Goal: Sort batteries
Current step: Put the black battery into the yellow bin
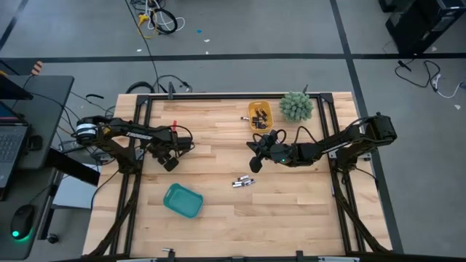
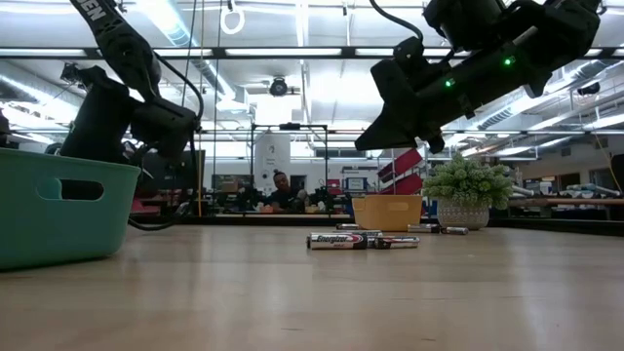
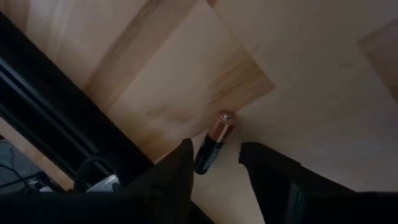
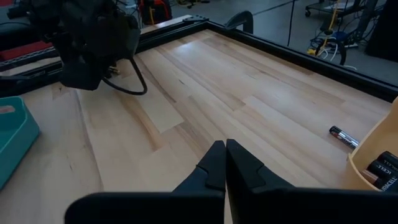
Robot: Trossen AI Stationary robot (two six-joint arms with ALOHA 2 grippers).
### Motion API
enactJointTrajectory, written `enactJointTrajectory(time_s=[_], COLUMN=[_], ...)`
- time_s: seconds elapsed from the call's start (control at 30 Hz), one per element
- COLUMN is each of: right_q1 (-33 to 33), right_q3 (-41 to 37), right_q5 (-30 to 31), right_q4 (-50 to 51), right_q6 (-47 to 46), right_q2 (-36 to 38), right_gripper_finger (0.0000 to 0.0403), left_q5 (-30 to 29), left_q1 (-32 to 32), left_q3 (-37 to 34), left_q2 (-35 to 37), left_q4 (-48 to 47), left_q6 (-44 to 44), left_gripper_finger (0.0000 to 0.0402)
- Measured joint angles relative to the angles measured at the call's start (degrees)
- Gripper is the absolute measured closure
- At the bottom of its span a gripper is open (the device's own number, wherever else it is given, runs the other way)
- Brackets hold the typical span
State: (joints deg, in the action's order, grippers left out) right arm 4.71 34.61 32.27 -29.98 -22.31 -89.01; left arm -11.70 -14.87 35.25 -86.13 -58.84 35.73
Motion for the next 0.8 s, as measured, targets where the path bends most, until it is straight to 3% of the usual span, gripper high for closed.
enactJointTrajectory(time_s=[0.33, 0.8], right_q1=[0.0, 0.0], right_q3=[0.0, 0.0], right_q5=[0.0, 0.0], right_q4=[0.0, -0.9], right_q6=[0.0, 0.0], right_q2=[0.0, 0.0], right_gripper_finger=[0.0402, 0.0402], left_q5=[2.7, 1.3], left_q1=[0.0, -0.1], left_q3=[0.0, 0.5], left_q2=[0.0, -0.1], left_q4=[1.3, 1.3], left_q6=[-4.1, -3.7], left_gripper_finger=[0.0291, 0.0365])
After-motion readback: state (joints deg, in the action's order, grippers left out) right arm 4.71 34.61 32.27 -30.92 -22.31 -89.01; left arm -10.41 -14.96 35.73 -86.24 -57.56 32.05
